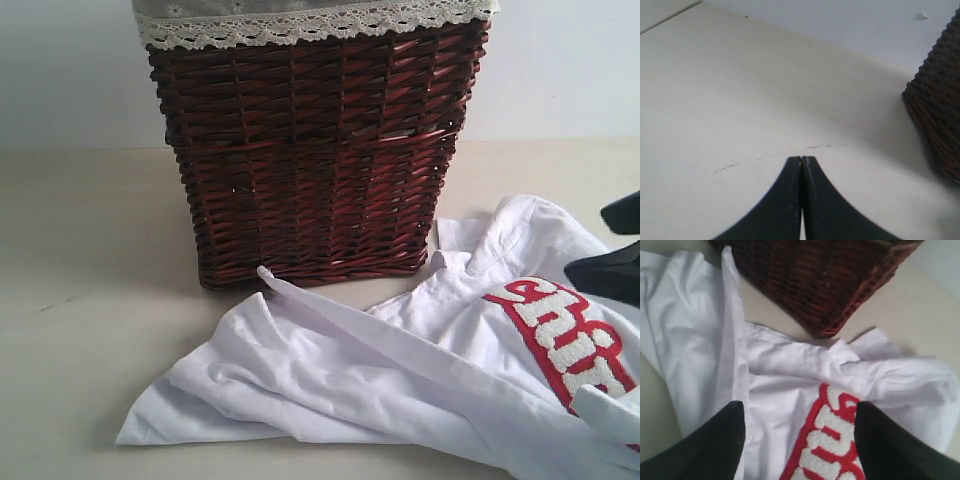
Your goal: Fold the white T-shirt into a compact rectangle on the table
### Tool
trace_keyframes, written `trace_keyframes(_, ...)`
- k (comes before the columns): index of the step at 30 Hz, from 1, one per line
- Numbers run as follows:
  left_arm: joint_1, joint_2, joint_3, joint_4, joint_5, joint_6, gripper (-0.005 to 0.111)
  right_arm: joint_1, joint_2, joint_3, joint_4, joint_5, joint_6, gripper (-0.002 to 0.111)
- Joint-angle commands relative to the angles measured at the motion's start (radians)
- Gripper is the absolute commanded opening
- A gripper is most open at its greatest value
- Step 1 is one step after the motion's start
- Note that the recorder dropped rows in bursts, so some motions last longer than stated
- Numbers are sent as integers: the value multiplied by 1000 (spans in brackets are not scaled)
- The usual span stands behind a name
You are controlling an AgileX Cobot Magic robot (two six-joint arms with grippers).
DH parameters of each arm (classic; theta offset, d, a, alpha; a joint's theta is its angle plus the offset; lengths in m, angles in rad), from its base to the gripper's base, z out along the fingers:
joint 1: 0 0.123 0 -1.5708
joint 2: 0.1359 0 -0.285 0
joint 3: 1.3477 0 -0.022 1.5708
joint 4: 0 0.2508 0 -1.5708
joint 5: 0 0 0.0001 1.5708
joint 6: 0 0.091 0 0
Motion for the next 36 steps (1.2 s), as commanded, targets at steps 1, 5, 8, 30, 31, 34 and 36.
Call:
trace_keyframes(1, -6, 4, 2, -3, -3, -4, 0, 3, 143, 4, -71, 34, 17, 62)
trace_keyframes(5, -6, 4, 2, -3, -3, -4, 0, 3, 198, 4, -120, 69, 16, 62)
trace_keyframes(8, -6, 4, 2, -3, -3, -4, 0, 3, 188, 4, -135, 141, 6, 62)
trace_keyframes(30, -6, 4, 2, -3, -3, -4, 0, 3, 96, 4, -331, 248, -126, 0)
trace_keyframes(31, -6, 4, 2, -3, -3, -4, 0, 3, 13, 4, -268, 290, -213, 0)
trace_keyframes(34, -6, 4, 2, -3, -3, -4, 0, 14, -170, 11, -183, 417, -261, 0)
trace_keyframes(36, -6, 4, 2, -3, -3, -4, 0, 51, -255, 13, -209, 417, -186, 0)
